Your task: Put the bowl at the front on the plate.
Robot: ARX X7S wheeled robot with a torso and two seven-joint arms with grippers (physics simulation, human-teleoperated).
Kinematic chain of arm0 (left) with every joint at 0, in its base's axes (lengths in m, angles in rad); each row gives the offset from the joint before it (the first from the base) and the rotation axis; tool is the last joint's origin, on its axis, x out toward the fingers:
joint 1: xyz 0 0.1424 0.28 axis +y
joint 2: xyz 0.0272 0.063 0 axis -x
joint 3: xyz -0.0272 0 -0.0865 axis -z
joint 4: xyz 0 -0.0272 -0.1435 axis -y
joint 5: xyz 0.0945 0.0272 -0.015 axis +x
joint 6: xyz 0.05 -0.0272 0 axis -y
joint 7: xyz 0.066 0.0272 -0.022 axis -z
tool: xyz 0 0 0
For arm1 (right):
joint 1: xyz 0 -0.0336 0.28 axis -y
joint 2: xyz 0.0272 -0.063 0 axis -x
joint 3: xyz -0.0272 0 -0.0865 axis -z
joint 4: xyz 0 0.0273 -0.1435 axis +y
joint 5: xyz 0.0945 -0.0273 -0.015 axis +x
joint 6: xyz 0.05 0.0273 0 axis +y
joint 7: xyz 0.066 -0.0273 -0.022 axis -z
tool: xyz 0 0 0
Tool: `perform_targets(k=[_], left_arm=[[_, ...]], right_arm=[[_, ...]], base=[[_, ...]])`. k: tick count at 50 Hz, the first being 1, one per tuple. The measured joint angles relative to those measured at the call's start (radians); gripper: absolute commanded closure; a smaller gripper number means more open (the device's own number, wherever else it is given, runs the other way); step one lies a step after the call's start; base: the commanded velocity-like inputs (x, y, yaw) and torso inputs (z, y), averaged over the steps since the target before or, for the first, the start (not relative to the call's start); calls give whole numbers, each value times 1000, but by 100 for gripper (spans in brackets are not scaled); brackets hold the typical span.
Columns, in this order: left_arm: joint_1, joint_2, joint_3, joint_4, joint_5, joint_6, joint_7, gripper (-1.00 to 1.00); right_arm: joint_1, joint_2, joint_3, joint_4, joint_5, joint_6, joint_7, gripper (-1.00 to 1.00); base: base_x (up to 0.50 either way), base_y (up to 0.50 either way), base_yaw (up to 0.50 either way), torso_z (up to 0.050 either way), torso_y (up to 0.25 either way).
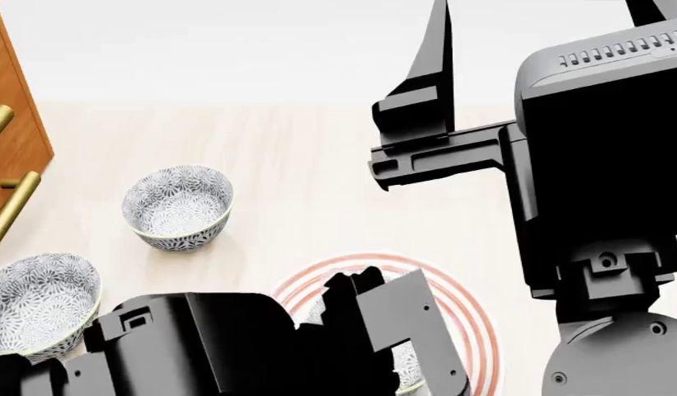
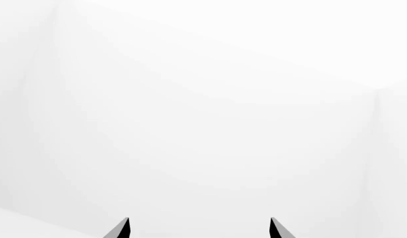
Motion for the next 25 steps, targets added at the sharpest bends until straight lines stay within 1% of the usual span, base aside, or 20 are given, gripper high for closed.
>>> perform_targets(k=[14, 25], left_arm=[[-15, -12, -84, -61, -58, 31, 9, -100], [-23, -5, -129, -158, -66, 75, 4, -100]], right_arm=[[3, 0, -7, 4, 2, -3, 3, -100], [3, 0, -11, 5, 2, -8, 6, -100]], base=[[0, 0, 0, 0, 0], [0, 0, 0, 0, 0]])
